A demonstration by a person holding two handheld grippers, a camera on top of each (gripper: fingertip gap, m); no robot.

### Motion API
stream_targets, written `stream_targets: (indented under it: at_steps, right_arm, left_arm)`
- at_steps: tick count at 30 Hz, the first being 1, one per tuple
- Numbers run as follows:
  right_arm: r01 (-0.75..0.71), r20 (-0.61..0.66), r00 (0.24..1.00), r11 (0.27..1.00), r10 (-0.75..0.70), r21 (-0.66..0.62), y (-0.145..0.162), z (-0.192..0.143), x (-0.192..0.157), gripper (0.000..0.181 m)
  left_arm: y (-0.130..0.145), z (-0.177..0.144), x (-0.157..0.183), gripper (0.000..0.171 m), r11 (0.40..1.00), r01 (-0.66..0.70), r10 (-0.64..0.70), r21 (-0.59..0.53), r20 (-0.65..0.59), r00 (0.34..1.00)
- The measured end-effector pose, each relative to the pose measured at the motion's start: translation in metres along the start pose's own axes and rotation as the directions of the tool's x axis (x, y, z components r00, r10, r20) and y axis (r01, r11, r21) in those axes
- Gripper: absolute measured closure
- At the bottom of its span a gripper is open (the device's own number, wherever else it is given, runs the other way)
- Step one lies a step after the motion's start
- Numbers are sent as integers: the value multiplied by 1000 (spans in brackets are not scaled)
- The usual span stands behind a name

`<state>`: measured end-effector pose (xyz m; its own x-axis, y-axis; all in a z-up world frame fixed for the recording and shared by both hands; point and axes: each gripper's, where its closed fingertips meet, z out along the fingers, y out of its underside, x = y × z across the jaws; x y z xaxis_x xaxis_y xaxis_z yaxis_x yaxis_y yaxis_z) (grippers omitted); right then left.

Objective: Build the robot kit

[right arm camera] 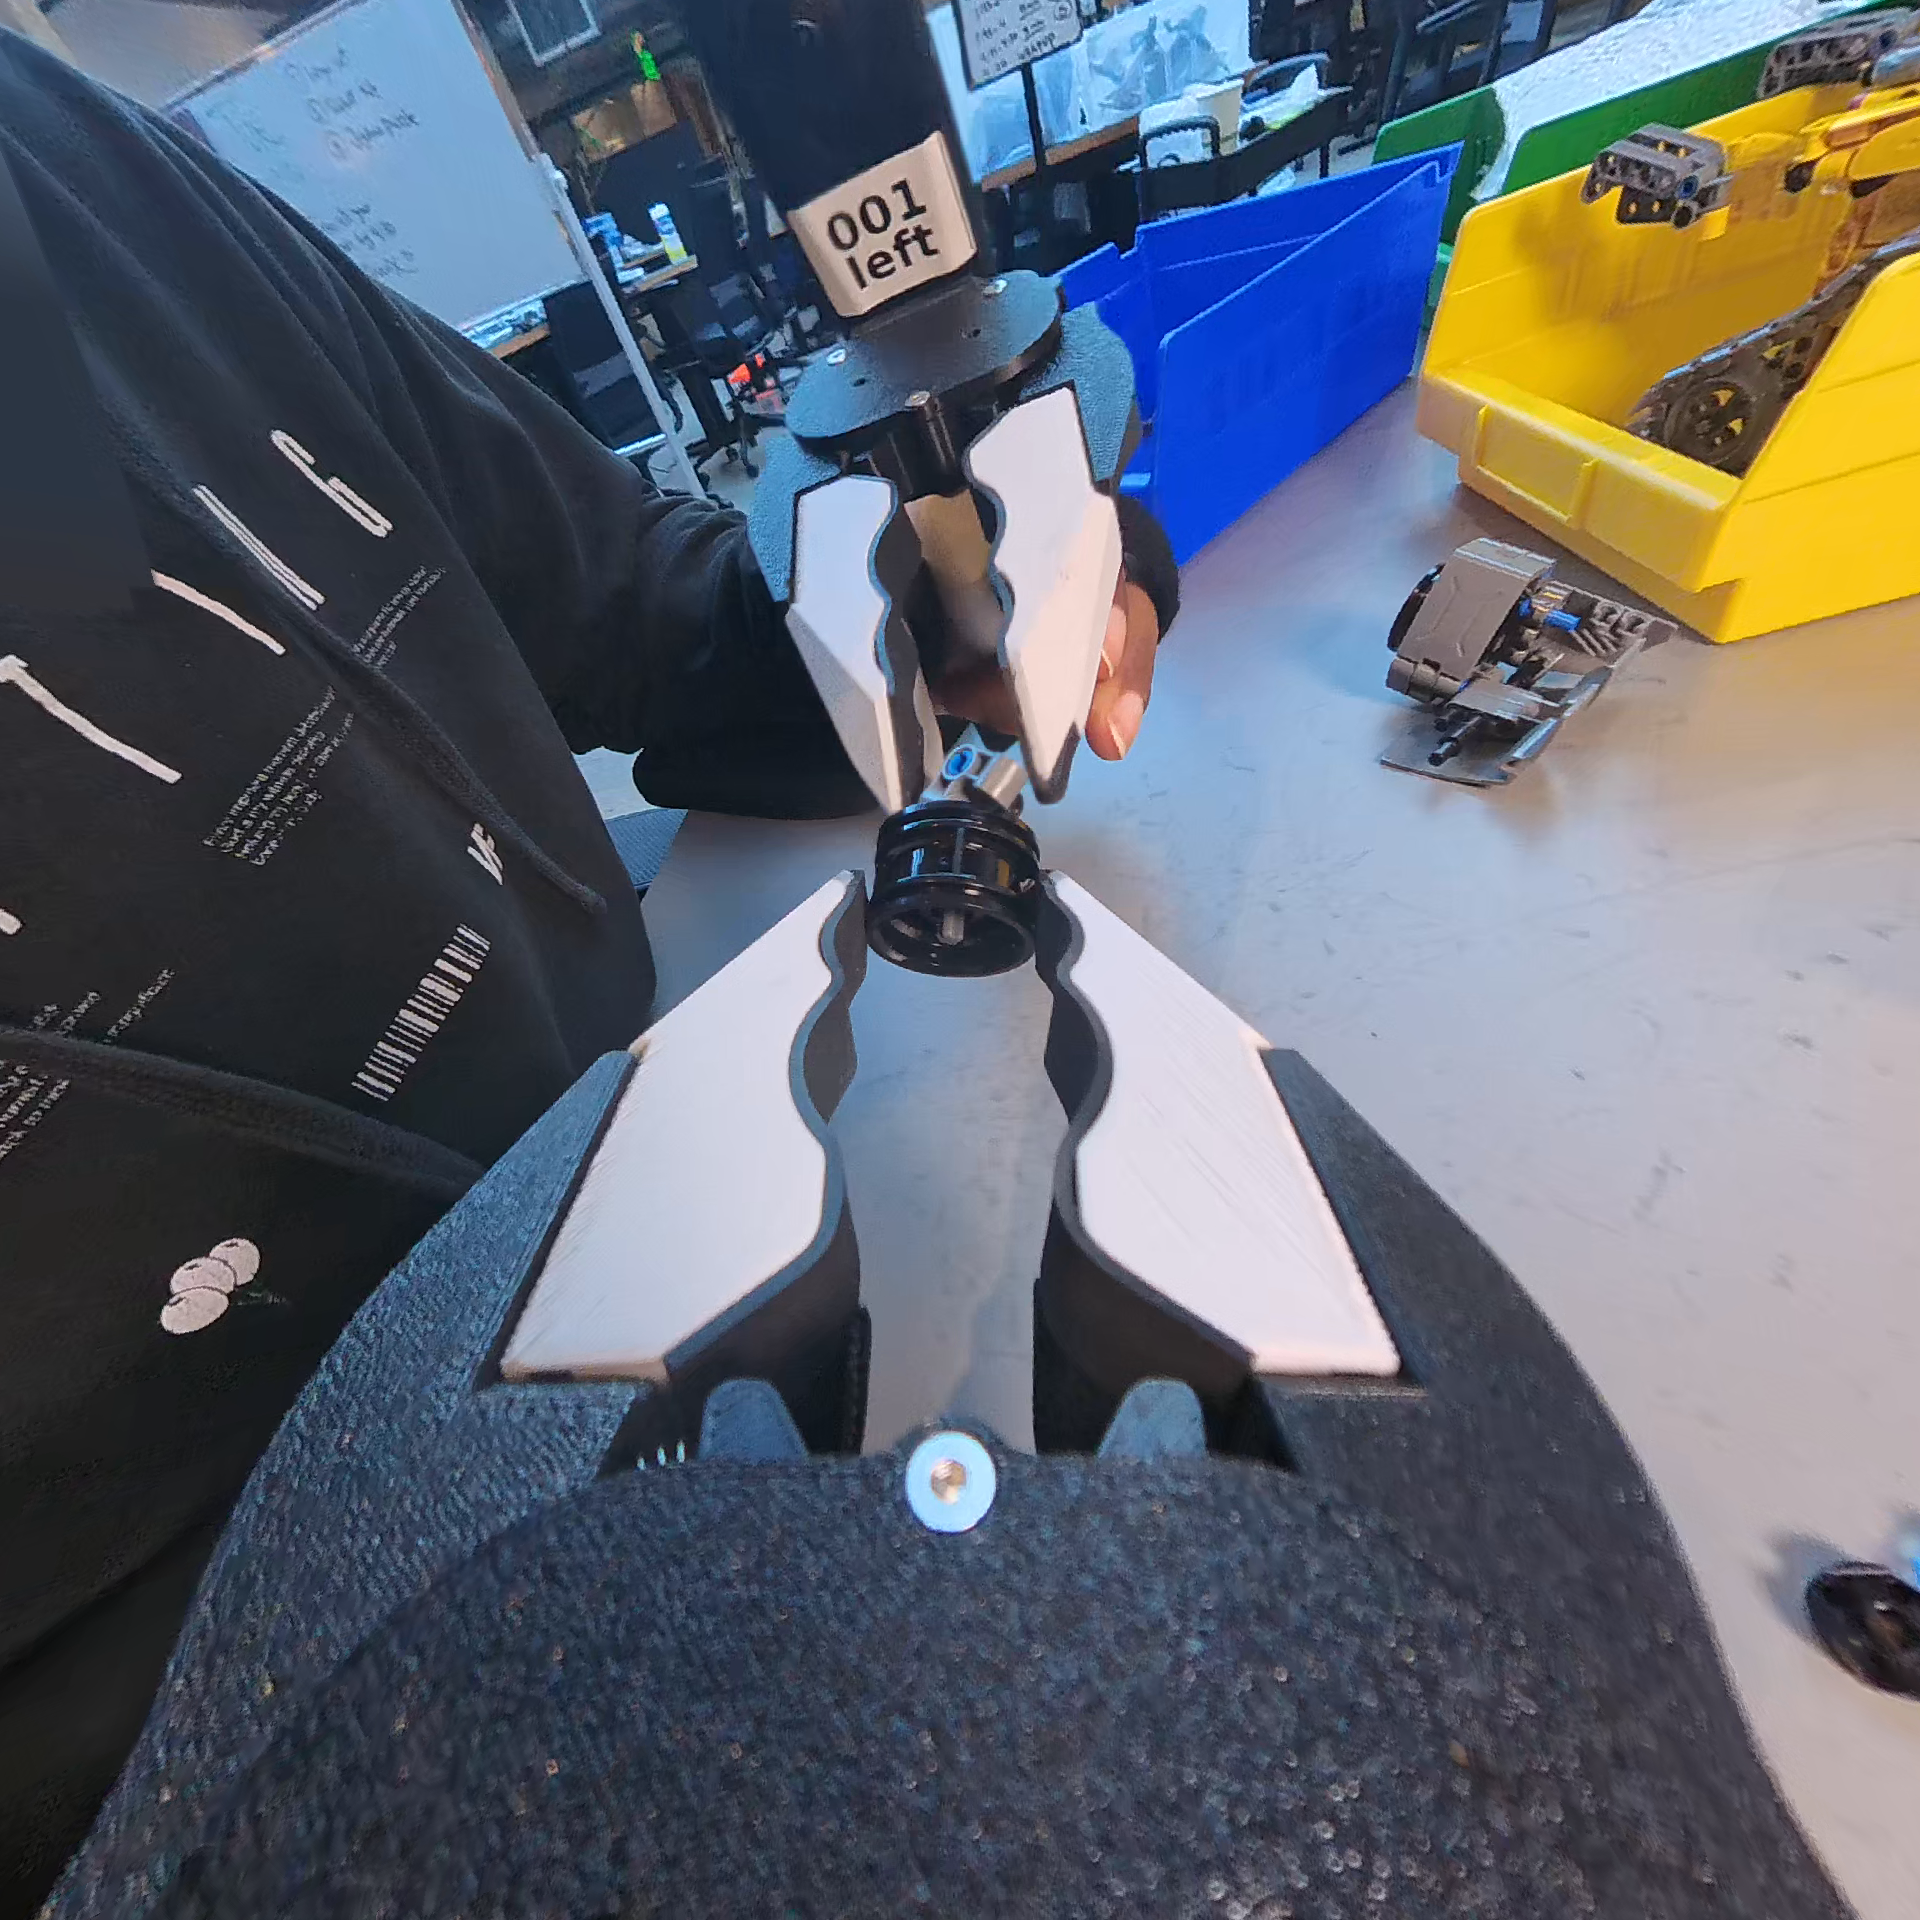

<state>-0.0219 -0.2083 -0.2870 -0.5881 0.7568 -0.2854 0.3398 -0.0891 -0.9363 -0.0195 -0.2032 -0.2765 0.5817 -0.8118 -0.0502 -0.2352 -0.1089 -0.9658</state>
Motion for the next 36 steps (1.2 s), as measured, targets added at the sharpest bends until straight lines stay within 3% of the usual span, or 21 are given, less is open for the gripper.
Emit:
stream_targets:
  at_steps: [9,12,17,23,32,36]
  right_arm:
    - [-31,-11,999,999,30,-14,2,1,2,149]
    - [-22,-2,1000,1000,22,-9,1,0,0,149]
    - [-98,62,994,994,95,46,-7,-4,-5,149]
    - [-135,119,984,991,132,18,0,3,-12,149]
    - [7,16,1000,992,-9,125,-17,1,-9,149]
    - [1,20,1000,989,-4,146,-23,0,-8,149]
  left_arm:
    - [6,2,-2,146,998,69,-69,-11,-23,997]
    - [5,0,2,146,990,144,-144,-2,-92,985]
    - [3,-1,7,132,987,157,-154,14,-138,978]
    - [5,3,16,142,989,145,-144,-5,-171,975]
    - [-11,-1,9,143,975,207,-194,85,-141,971]
    - [-16,-3,6,144,965,231,-214,121,-143,966]
